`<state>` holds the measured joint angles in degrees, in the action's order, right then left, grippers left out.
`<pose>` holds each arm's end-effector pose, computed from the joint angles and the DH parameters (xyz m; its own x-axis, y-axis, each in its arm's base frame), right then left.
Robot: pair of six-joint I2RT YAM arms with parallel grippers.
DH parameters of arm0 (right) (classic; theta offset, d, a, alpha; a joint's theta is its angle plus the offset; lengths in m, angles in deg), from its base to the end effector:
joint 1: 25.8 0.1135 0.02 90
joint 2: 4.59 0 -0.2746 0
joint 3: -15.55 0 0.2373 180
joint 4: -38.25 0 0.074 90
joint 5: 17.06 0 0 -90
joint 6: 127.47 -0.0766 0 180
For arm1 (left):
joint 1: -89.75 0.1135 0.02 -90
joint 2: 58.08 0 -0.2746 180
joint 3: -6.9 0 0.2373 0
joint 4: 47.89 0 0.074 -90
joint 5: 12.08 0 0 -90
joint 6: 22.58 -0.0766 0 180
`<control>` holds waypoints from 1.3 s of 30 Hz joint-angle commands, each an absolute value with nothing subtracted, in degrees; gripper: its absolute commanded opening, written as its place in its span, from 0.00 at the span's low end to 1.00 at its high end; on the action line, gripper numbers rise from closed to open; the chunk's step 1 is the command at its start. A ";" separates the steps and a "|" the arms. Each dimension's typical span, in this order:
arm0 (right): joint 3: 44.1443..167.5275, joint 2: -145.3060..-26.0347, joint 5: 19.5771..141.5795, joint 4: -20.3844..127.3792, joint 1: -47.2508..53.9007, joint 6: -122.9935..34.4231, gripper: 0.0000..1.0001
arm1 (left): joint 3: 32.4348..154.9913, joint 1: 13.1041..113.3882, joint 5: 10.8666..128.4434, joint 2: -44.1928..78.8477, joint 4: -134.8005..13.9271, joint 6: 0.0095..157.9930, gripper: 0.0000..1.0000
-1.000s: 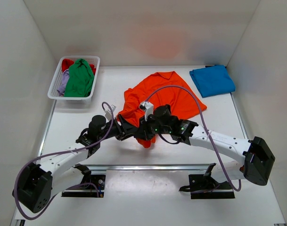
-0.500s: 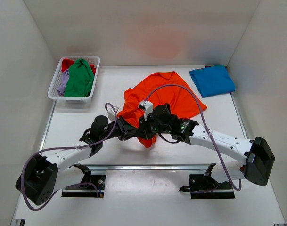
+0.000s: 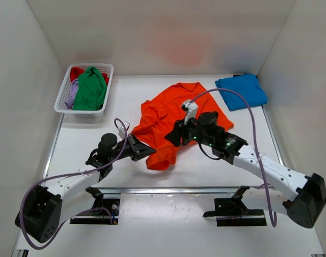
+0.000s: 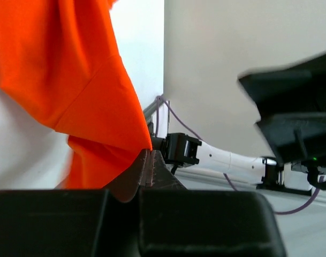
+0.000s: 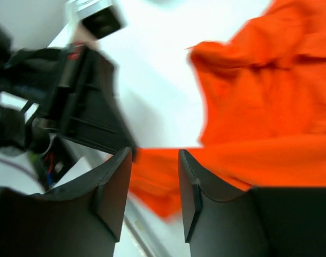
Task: Fold and stack the t-shirts
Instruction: Flatten out the tshirt
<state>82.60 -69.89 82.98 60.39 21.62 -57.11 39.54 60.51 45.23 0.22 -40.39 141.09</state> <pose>0.1813 0.2171 0.3182 -0.5029 -0.0581 -0.8624 -0.7078 0.6004 0.3723 0.1728 -0.1441 0.2012 -0.9007 -0.4214 -0.1056 -0.0195 0.2821 -0.9592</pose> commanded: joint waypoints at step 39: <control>90.60 -98.56 72.57 67.43 -26.85 -59.00 0.00 | 46.28 76.20 40.12 -15.28 -67.50 121.86 0.00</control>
<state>90.91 -104.25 72.77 70.22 -27.04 -59.69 37.38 74.19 41.03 -14.68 -61.50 128.81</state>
